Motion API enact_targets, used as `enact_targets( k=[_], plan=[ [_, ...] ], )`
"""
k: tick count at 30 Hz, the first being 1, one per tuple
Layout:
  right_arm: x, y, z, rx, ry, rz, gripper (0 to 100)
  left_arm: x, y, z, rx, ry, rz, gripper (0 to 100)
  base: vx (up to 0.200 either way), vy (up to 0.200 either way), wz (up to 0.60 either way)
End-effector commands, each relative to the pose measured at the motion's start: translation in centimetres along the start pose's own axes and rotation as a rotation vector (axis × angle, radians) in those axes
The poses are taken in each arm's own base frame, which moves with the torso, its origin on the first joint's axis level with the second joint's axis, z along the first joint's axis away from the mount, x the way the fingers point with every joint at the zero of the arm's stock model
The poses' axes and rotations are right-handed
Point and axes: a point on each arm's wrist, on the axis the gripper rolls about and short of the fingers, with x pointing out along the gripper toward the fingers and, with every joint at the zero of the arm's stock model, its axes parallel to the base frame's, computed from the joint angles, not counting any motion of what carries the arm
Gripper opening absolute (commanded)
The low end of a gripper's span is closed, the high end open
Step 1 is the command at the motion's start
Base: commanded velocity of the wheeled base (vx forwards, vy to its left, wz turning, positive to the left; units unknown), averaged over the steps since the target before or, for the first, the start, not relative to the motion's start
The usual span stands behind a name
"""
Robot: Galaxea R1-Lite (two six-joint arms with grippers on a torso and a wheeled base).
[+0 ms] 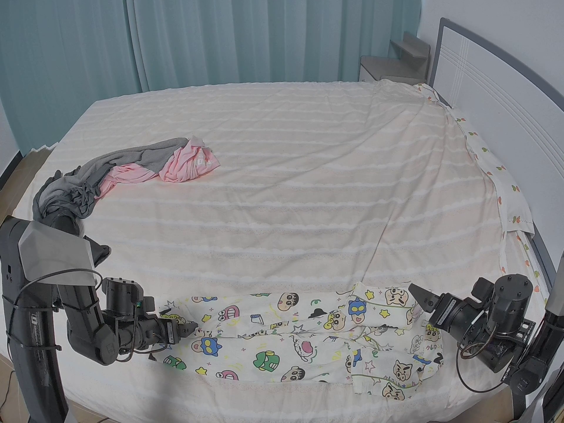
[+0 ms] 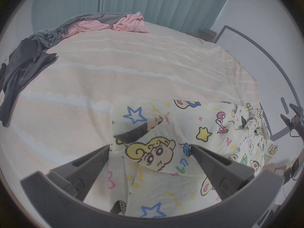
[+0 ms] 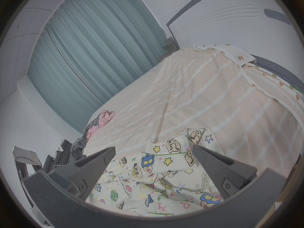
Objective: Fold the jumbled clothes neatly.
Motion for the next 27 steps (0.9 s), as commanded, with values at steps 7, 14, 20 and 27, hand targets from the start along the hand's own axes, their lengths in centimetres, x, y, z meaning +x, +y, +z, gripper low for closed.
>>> enact_targets(
  k=[7,14,20,27],
  plan=[
    [-0.31,-0.07,-0.1,-0.001,0.0,-0.001,100,0.13,-0.1,-0.13,-0.001,0.005,-0.006,100,0.0,0.0,0.0],
    [-0.36,-0.05,-0.06,-0.001,-0.009,-0.008,100,0.05,-0.23,-0.29,0.004,0.009,-0.01,100,0.0,0.0,0.0],
    [-0.44,0.03,0.02,0.0,-0.013,-0.003,100,0.04,-0.42,-0.26,0.01,0.004,-0.014,0,0.0,0.0,0.0],
    [-0.49,0.08,0.06,0.001,-0.015,-0.001,100,-0.13,-0.4,-0.28,0.007,0.004,-0.013,0,0.0,0.0,0.0]
  ],
)
